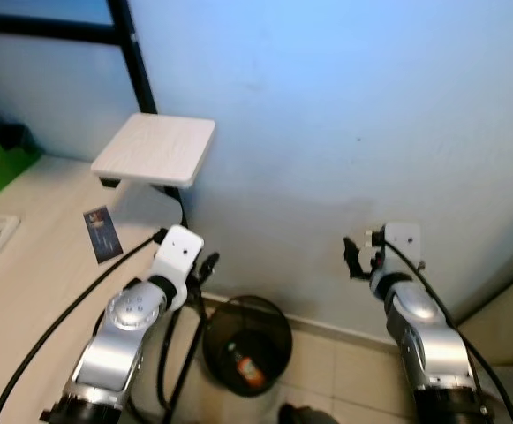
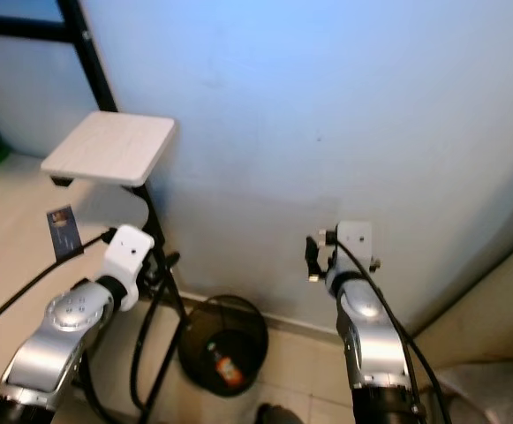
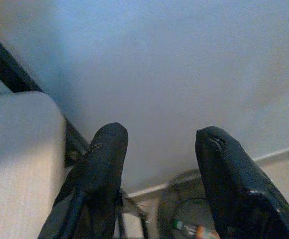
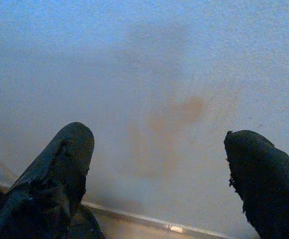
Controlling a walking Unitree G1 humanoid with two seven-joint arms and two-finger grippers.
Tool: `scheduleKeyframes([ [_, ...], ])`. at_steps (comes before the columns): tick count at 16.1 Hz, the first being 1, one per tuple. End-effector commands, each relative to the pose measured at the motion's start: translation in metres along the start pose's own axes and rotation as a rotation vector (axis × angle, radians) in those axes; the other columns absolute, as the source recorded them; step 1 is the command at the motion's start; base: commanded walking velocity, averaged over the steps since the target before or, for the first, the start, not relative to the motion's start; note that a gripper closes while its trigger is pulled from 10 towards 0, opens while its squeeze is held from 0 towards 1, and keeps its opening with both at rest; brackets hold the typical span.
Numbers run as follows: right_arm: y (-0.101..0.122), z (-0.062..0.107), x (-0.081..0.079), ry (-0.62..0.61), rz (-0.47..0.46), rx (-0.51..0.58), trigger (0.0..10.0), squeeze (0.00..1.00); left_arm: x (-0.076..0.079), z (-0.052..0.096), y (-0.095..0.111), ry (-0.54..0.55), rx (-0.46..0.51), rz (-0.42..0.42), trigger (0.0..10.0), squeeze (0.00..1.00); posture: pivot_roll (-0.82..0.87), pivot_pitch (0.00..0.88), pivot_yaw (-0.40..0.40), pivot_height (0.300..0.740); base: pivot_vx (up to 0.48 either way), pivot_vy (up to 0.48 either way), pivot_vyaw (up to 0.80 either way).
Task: Clean up the room
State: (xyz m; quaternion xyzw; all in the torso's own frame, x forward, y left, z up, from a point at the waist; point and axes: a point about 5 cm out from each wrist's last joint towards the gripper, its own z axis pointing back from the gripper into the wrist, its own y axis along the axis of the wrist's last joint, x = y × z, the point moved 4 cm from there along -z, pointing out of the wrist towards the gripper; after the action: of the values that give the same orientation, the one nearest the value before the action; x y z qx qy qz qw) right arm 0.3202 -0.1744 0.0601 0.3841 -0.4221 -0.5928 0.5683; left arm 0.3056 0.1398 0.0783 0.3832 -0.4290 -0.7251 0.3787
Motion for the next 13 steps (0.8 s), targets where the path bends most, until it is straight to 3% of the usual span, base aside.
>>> scheduleKeyframes([
  [1, 0.011, -0.002, -0.004, -0.008, 0.001, 0.031, 10.0, 1.00, -0.004, -0.001, 0.011, 0.019, 0.047, 0.002, 10.0, 0.00, -0.04, 0.000, 0.075, 0.740, 0.000, 0.000, -0.78],
  [4, 0.013, 0.000, -0.016, 0.026, 0.008, 0.021, 10.0, 1.00, -0.015, -0.001, 0.015, 0.063, 0.069, 0.040, 10.0, 0.00, -0.05, 0.000, 0.072, 0.740, 0.000, 0.000, -0.78],
  [6, 0.013, -0.001, -0.014, 0.021, 0.013, 0.012, 10.0, 1.00, -0.019, -0.003, 0.016, 0.093, 0.076, 0.103, 10.0, 0.00, -0.06, 0.000, 0.084, 0.740, 0.000, 0.000, -0.78],
  [8, 0.010, -0.002, -0.010, 0.002, -0.022, -0.006, 10.0, 1.00, -0.017, -0.002, 0.015, 0.086, 0.073, 0.101, 10.0, 0.00, -0.04, 0.000, 0.075, 0.740, 0.000, 0.000, -0.79],
  [9, 0.008, -0.002, -0.018, 0.022, -0.027, -0.016, 10.0, 1.00, -0.022, -0.003, 0.019, 0.083, 0.077, 0.080, 10.0, 0.00, -0.03, 0.000, 0.082, 0.740, 0.000, 0.000, -0.78],
  [13, 0.007, -0.003, -0.025, 0.036, -0.032, -0.022, 10.0, 1.00, -0.026, -0.004, 0.019, 0.081, 0.069, 0.083, 10.0, 0.00, -0.02, 0.000, 0.087, 0.740, 0.000, 0.000, -0.78],
])
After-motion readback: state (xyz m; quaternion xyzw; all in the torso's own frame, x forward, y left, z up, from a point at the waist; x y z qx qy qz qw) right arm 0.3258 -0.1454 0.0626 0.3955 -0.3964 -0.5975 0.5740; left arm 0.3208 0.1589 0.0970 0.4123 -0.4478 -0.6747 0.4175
